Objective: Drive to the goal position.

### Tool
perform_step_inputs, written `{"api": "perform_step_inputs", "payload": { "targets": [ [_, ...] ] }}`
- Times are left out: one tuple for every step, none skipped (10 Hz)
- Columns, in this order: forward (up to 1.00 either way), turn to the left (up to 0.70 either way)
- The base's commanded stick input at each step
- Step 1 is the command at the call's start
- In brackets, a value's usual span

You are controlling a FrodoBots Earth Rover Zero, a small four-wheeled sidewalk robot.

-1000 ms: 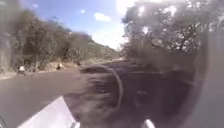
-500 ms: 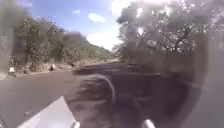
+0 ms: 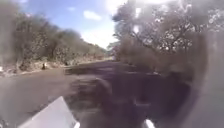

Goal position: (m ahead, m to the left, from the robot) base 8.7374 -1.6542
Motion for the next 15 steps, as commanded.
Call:
{"api": "perform_step_inputs", "payload": {
  "targets": [
    [0.5,-0.5],
    [0.5,-0.5],
    [0.5,-0.5],
    [0.5,-0.5],
    [0.5,-0.33],
    [0.5,-0.15],
    [0.5,0.0],
    [0.5,0.0],
    [0.5,0.0],
    [0.5,0.0],
    [0.5,0.0],
    [0.5,0.0],
    [0.5,0.0],
    [0.5,0.0],
    [0.5,0.0]
  ]
}}
